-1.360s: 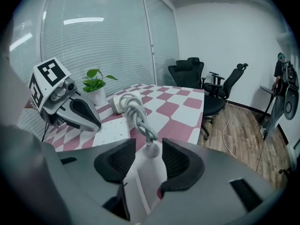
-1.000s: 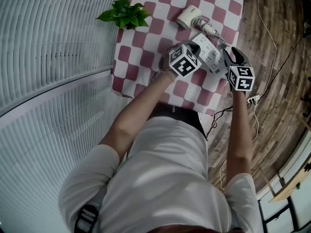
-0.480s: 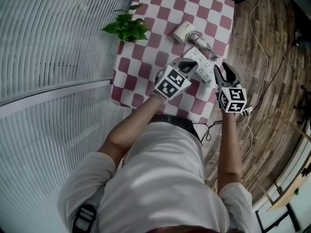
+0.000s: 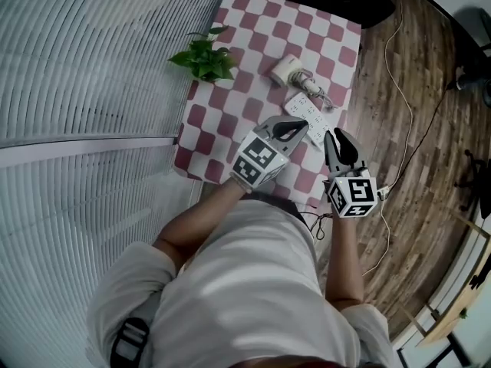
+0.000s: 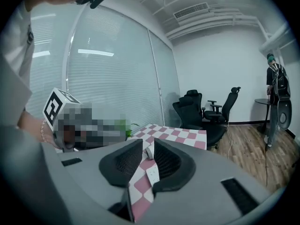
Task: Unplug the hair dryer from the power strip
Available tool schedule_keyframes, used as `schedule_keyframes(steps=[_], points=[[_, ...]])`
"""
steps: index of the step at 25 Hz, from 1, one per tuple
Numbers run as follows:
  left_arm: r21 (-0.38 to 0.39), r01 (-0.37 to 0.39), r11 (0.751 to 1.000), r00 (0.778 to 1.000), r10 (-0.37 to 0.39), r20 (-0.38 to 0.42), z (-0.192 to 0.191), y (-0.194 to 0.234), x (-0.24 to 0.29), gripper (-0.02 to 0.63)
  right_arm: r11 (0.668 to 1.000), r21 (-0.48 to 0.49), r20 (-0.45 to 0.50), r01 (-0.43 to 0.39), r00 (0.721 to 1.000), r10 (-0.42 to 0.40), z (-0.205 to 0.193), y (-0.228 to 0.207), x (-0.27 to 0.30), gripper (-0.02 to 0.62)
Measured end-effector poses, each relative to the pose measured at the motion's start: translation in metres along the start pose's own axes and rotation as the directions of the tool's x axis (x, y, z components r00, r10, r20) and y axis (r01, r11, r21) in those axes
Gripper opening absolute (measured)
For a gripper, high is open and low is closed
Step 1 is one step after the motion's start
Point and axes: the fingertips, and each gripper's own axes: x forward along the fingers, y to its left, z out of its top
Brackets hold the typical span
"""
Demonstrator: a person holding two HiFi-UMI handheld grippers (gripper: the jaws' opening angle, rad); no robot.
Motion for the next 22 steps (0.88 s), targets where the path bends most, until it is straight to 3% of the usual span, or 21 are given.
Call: schedule_keyframes(steps=[10, 22], points=[[0.054, -0.005, 0.999, 0.988, -0.003, 0.156, 0.054, -0.035, -0.054, 0.029, 1.0, -0.013, 0.101, -0.027, 0.995, 0.028, 0.058, 0.035, -0.045, 0.075], [0.085, 0.038, 0.996, 0.95, -0.062, 0.305, 0.105, -0.077, -0.104, 0.029, 0.991, -0.094, 0.18, -0.092, 0.978, 0.107, 0.114, 0.085, -0.08, 0.071]])
